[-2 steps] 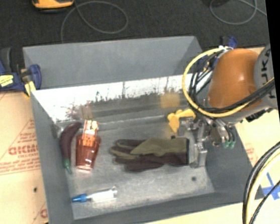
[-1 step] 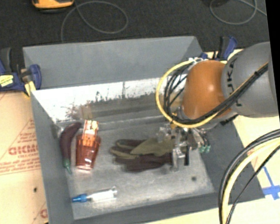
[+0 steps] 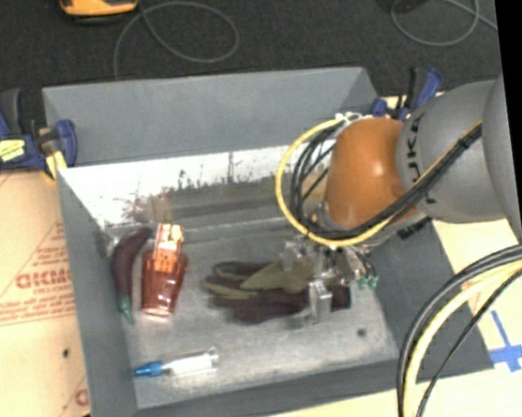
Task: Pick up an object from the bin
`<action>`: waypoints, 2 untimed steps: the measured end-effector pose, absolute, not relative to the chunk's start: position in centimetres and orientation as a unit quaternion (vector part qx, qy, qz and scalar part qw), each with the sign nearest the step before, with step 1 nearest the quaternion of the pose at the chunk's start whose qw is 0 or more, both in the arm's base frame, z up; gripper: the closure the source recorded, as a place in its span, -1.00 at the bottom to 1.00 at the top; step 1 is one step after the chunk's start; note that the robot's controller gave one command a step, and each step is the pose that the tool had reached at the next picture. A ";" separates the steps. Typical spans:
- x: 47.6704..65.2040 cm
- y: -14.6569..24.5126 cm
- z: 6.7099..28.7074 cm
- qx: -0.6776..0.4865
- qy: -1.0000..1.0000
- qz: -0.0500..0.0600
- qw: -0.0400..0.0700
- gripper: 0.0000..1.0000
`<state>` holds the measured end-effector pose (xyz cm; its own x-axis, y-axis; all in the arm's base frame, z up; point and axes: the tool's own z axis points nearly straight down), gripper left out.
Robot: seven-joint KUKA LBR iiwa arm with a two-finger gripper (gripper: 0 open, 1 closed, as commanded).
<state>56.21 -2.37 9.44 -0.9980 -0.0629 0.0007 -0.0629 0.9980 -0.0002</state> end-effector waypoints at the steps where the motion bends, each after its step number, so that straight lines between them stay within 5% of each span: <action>1: 55.6 -2.0 10.6 -0.035 -0.999 0.000 -0.004 -1.00; 2: 55.6 -0.5 7.1 0.010 -1.000 0.001 -0.001 -1.00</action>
Offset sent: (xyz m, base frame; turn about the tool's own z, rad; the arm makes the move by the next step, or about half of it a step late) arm -0.0074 0.0217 -0.0244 0.0400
